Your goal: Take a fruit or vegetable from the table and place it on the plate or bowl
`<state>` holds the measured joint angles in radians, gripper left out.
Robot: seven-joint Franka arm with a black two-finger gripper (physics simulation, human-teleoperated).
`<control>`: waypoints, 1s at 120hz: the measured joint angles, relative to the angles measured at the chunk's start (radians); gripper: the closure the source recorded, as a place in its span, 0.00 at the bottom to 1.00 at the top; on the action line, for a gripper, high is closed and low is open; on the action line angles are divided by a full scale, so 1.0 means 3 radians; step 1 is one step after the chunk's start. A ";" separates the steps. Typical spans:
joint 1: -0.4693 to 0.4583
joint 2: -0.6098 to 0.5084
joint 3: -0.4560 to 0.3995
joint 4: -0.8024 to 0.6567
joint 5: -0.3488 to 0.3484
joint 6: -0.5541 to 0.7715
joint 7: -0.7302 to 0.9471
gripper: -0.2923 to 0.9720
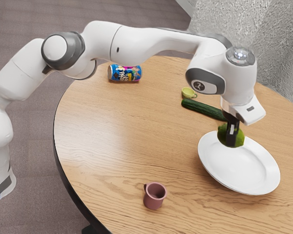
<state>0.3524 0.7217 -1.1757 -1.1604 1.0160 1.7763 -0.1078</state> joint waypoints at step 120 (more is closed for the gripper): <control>0.4154 -0.2480 -0.1236 -0.1088 -0.2943 -0.0603 0.0336 0.23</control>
<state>1.5985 -0.0223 -1.5464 -1.4868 0.1333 1.5952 -0.0069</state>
